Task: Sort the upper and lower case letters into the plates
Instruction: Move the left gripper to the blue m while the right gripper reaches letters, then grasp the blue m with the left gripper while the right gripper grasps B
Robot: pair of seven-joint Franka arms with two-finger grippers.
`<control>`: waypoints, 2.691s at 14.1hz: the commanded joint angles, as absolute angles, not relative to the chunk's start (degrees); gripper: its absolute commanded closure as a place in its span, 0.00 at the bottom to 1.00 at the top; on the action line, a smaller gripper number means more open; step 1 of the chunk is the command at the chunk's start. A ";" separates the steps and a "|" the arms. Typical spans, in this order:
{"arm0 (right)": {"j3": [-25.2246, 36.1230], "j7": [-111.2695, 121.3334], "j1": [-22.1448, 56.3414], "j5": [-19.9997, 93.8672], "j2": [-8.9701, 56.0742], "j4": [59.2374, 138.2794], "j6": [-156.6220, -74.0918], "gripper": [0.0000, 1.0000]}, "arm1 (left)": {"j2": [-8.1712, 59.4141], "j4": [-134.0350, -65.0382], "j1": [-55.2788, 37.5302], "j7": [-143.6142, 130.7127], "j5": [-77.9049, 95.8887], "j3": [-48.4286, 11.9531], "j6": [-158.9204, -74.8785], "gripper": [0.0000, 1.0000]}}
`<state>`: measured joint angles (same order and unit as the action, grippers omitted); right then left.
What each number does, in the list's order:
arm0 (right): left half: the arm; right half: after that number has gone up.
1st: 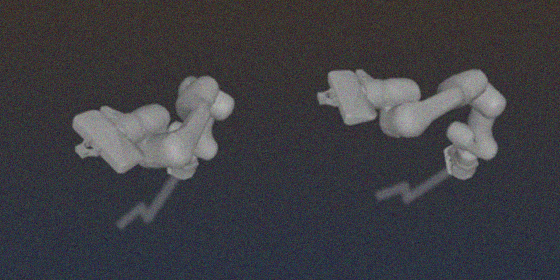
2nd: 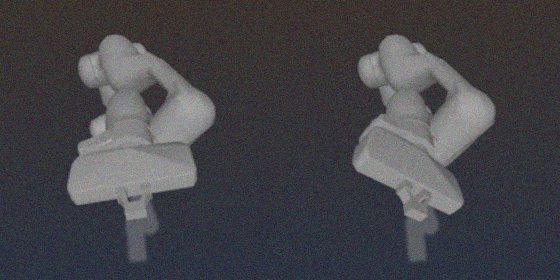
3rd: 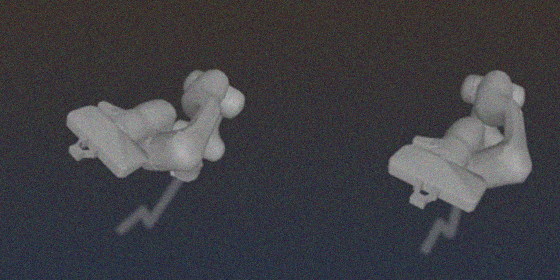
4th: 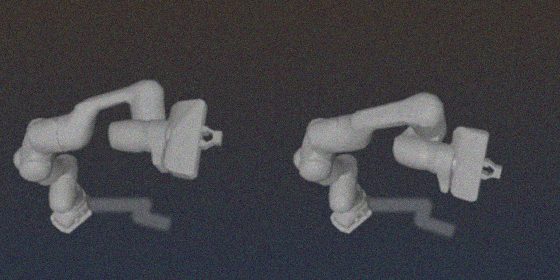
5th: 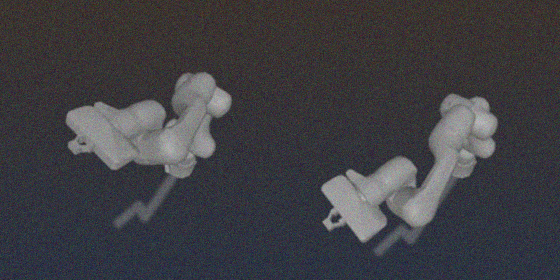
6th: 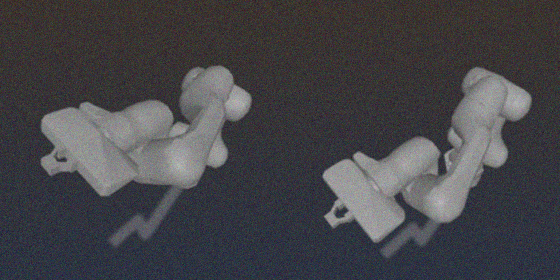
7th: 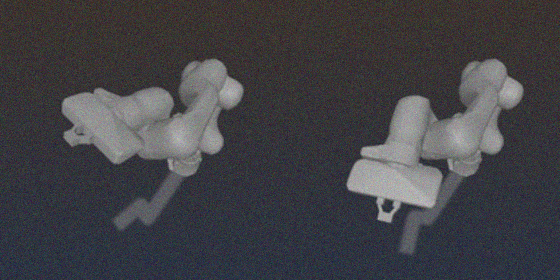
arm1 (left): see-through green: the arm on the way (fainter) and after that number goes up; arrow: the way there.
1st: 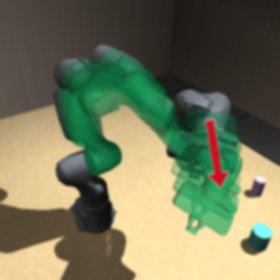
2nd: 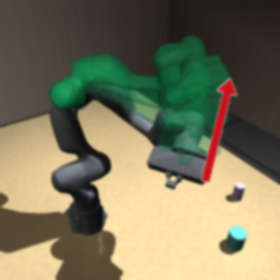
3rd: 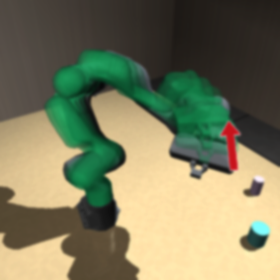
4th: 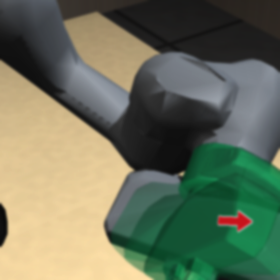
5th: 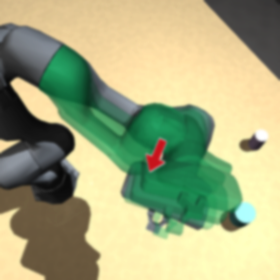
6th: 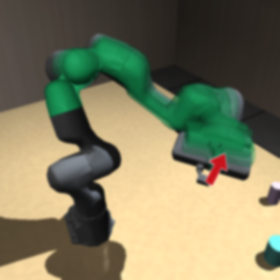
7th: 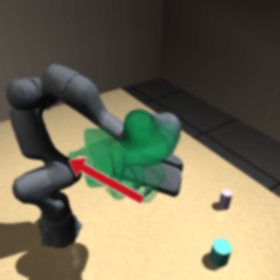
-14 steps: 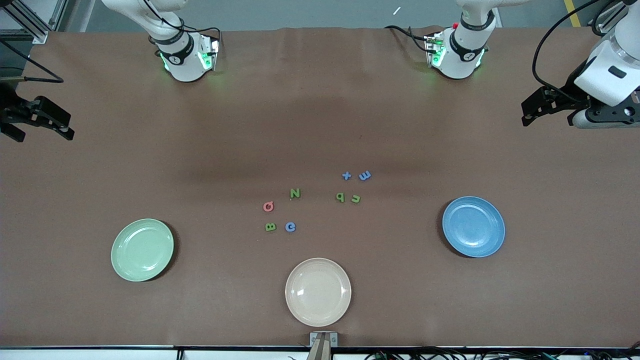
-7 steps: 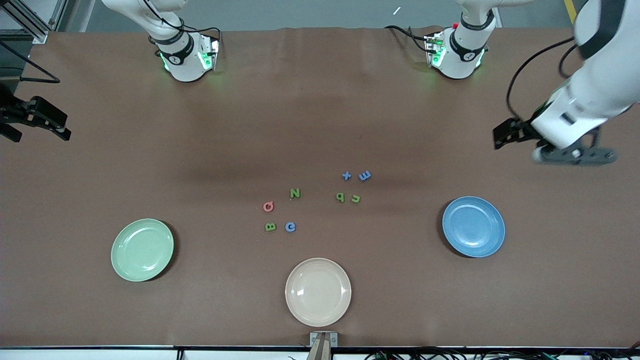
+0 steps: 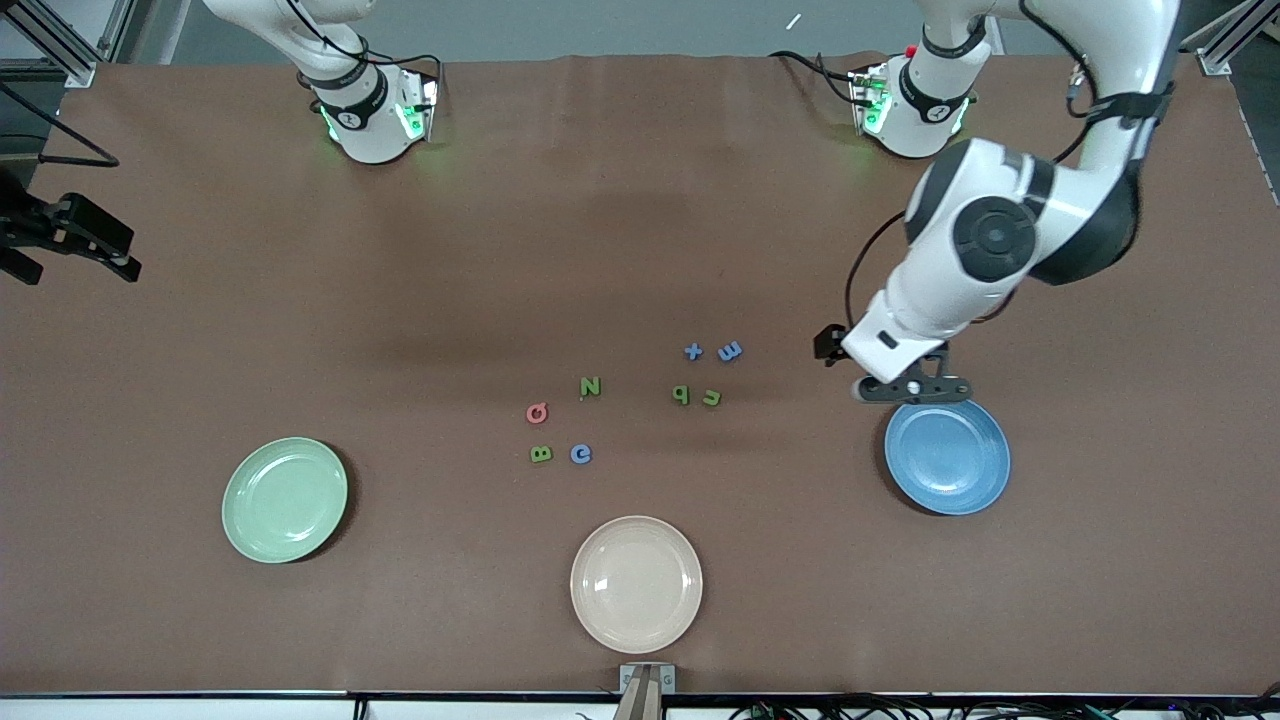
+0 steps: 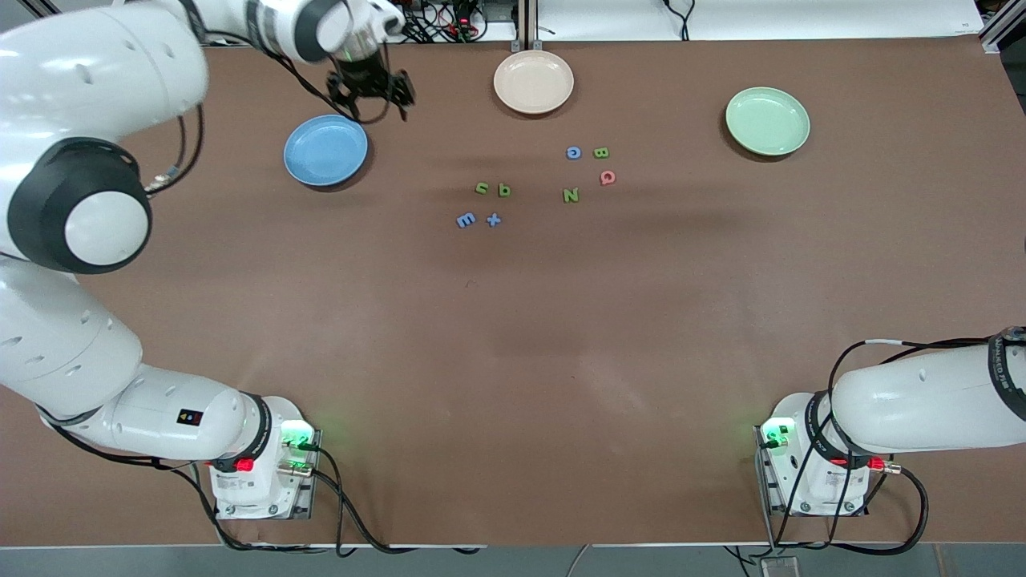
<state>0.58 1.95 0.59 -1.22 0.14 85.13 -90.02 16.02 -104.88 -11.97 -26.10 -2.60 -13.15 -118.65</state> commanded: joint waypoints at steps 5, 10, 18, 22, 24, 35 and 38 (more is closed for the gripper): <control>0.26 2.64 -0.44 -1.05 0.26 84.38 -89.82 0.00 | 24.07 -105.74 -17.58 -46.03 -8.70 -13.01 -127.17 0.00; 0.26 2.55 -0.53 -1.05 0.26 84.38 -89.82 0.00 | 28.91 -105.38 -23.02 -58.94 -8.70 -13.01 -130.78 0.00; -0.18 2.20 3.59 0.00 6.05 84.46 -90.00 0.00 | 33.31 -106.43 -26.01 -72.41 -8.70 -13.10 -131.75 0.17; -0.18 2.11 8.95 -0.18 11.59 84.46 -93.06 0.00 | 35.06 -107.23 -25.93 -73.91 -8.09 -13.27 -134.72 0.20; -0.18 1.93 11.42 -0.18 14.31 84.46 -96.93 0.00 | 35.68 -107.23 -25.75 -73.92 -8.09 -13.27 -136.92 0.21; -0.09 -7.91 18.80 6.15 31.19 84.90 -116.27 0.00 | 34.72 -109.34 -25.31 -76.38 -7.74 -13.45 -137.11 0.98; 0.00 -8.78 20.21 5.63 35.84 85.43 -122.93 0.00 | 31.65 -107.67 -22.25 -75.41 -7.91 -13.36 -135.36 1.00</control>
